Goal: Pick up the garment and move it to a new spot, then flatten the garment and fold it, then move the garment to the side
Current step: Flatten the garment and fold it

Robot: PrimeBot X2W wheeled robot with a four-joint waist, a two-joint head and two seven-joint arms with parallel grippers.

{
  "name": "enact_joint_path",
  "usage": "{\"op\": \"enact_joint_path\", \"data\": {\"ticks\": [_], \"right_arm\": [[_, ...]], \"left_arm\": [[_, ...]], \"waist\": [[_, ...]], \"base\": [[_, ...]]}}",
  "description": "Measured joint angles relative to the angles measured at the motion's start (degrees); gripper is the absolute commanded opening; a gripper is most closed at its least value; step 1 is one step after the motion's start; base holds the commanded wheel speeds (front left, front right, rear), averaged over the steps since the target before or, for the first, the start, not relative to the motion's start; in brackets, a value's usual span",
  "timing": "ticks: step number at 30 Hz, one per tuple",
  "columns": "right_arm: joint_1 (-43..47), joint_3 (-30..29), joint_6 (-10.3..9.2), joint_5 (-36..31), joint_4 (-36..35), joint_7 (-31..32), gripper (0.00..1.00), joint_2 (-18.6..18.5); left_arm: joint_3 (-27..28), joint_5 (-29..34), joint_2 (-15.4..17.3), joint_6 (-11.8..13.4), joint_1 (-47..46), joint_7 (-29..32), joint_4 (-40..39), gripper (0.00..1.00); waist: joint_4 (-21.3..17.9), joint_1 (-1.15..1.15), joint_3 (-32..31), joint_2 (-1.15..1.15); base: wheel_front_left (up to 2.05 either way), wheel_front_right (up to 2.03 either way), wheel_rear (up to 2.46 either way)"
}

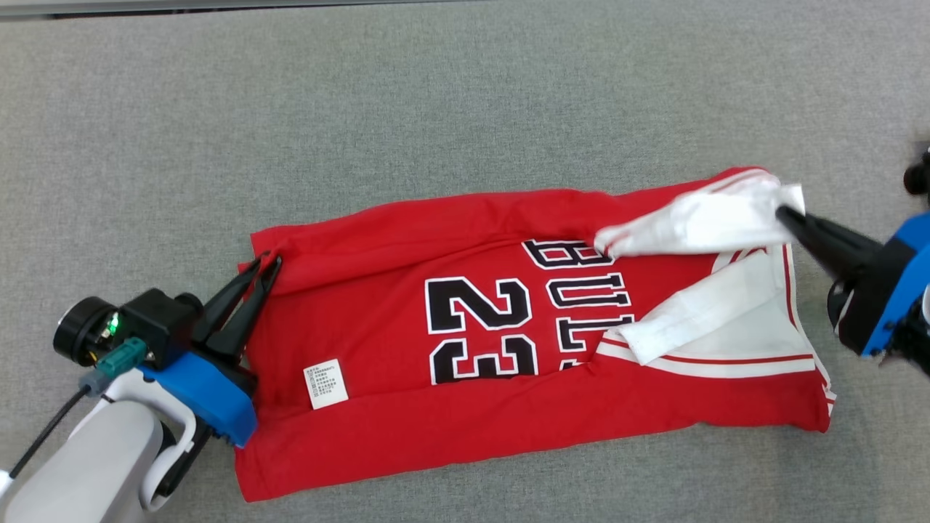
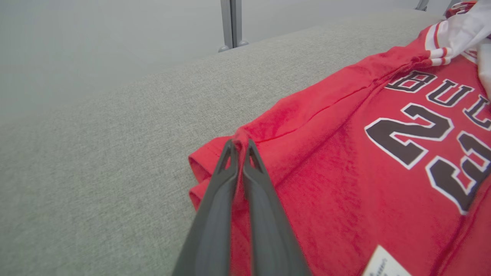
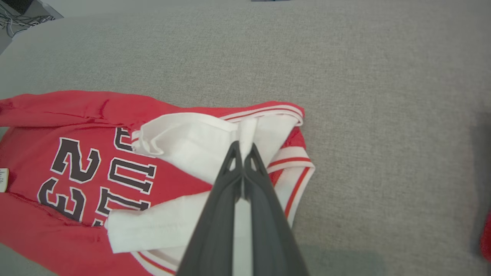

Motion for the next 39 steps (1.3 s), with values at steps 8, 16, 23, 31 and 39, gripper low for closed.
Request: {"op": "enact_joint_path", "data": {"ticks": [8,16,23,31,39], "right_arm": [[8.71,-5.95,0.0,-1.83,-6.66,4.05,0.0,3.77],[14.08,-9.61,0.0,-3.82,-11.92,6.38,0.0,7.7],[16.9,-10.74,0.0,-5.43,-12.93,7.55,0.0,10.1],[17.09,-11.98,0.0,-8.35,-11.39,6.8,1.0,11.71],[18.53,-16.96,0.0,-11.26,-12.12,2.0,1.0,14.83]], "left_arm": [[-0.79,1.87,0.88,1.47,2.65,-1.42,-0.45,0.0],[1.04,0.35,1.12,4.04,7.2,-2.31,-3.08,0.0],[1.33,-1.4,1.42,6.65,11.35,-1.25,-5.83,0.0],[3.09,-4.76,-0.26,9.99,14.25,-0.54,-6.65,1.0],[11.7,-9.4,-6.17,13.4,16.48,-2.83,-8.32,1.0]], "waist": [[-0.33,0.0,-1.95,0.0],[-1.12,0.0,-3.96,0.0],[-1.24,0.0,-4.73,0.0],[-0.53,0.01,-5.3,0.0],[1.47,0.01,-7.28,0.0]], "base": [[0.0,0.0,0.0],[0.0,0.0,0.0],[0.0,0.0,0.0],[0.0,0.0,0.0],[0.0,0.0,0.0]]}}
